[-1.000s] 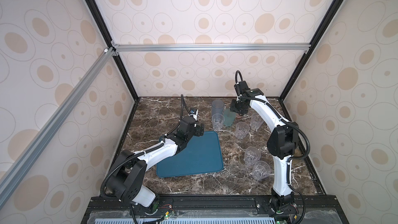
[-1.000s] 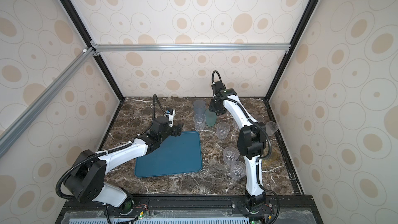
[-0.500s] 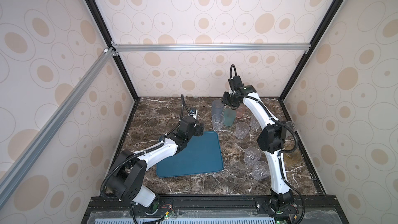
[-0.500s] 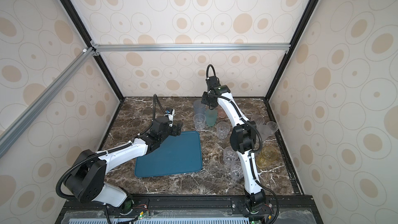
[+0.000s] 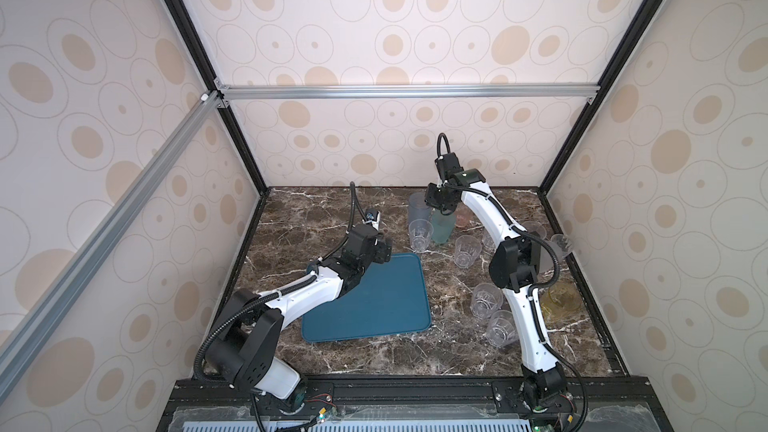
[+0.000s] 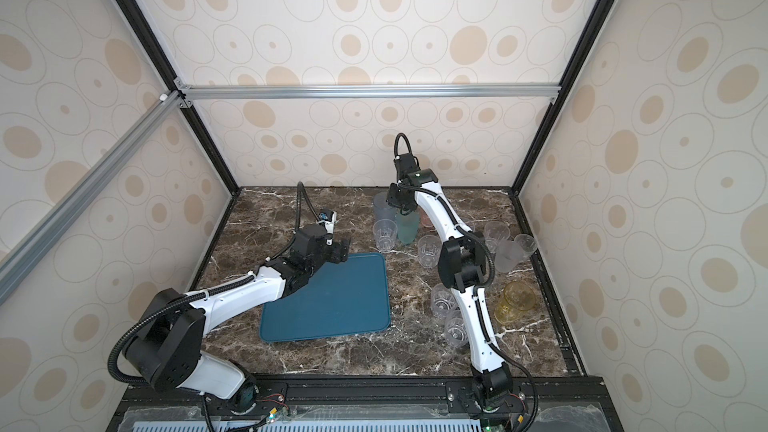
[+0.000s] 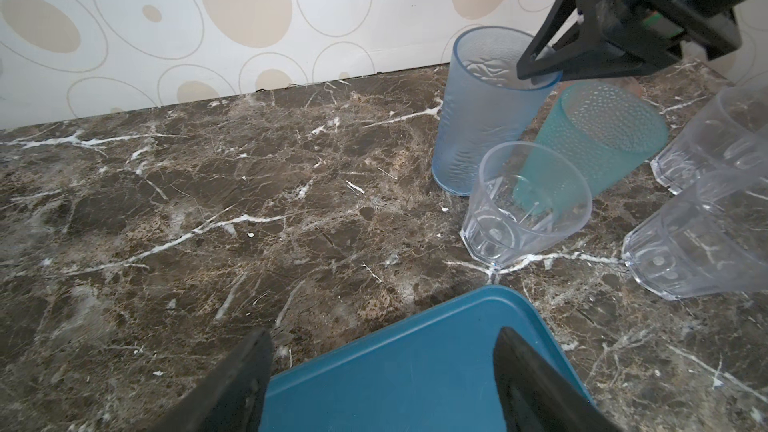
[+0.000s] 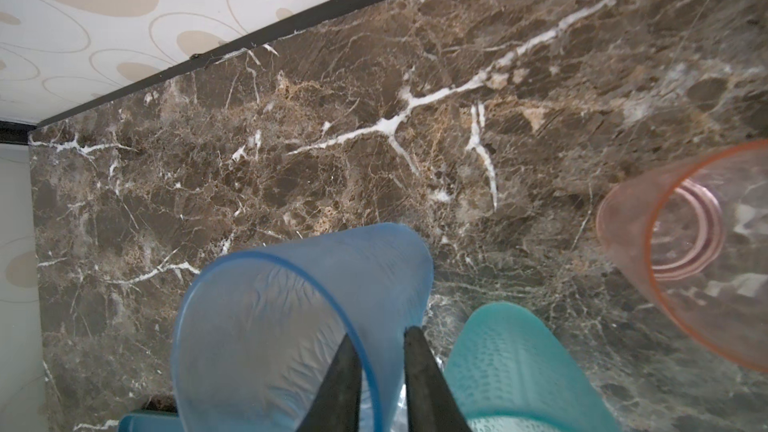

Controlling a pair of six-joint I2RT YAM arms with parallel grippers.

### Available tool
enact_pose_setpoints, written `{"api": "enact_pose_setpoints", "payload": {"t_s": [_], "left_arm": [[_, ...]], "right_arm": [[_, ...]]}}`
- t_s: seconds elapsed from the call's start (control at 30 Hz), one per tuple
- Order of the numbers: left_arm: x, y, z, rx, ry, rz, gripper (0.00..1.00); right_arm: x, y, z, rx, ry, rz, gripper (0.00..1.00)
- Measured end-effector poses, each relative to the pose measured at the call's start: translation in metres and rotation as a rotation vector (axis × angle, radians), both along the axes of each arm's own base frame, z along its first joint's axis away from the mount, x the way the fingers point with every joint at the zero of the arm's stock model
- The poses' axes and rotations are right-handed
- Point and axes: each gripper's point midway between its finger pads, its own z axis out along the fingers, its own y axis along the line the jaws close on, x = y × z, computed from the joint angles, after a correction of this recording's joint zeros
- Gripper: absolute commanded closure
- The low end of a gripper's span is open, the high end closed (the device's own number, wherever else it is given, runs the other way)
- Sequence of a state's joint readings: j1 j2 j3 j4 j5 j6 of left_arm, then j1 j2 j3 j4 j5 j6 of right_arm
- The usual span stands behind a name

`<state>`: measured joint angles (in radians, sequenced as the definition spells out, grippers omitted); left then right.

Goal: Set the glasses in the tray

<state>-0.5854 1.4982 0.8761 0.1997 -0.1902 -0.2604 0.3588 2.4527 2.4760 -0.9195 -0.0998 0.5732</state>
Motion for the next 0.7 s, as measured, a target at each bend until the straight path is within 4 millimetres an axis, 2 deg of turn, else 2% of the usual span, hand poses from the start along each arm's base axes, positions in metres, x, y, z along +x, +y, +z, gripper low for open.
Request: {"api": "enact_pose_setpoints", "payload": {"t_s": [0.23,0.5,0.63,0.7], "left_arm": [[0.001,0.002,0.000,0.004,-0.002,0.008,0.16],[0.001,0.008,0.001,0.028,-0.010,0.036,0.16],[0.001,0.018,0.012,0.049,-0.036,0.074,0.16],[0.000,0.027,0.020,0.063,-0.057,0.109,0.16]], "right_arm": [[-0.001,-0.002,-0.001,-0.028,-0.004,0.020,0.96],[-0.005,-0.002,0.001,-0.044,-0.001,0.042,0.99],[-0.011,0.006,0.015,-0.030,-0.018,0.068,1.00],[-0.019,0.016,0.030,-0.016,-0.035,0.095,1.00]]}}
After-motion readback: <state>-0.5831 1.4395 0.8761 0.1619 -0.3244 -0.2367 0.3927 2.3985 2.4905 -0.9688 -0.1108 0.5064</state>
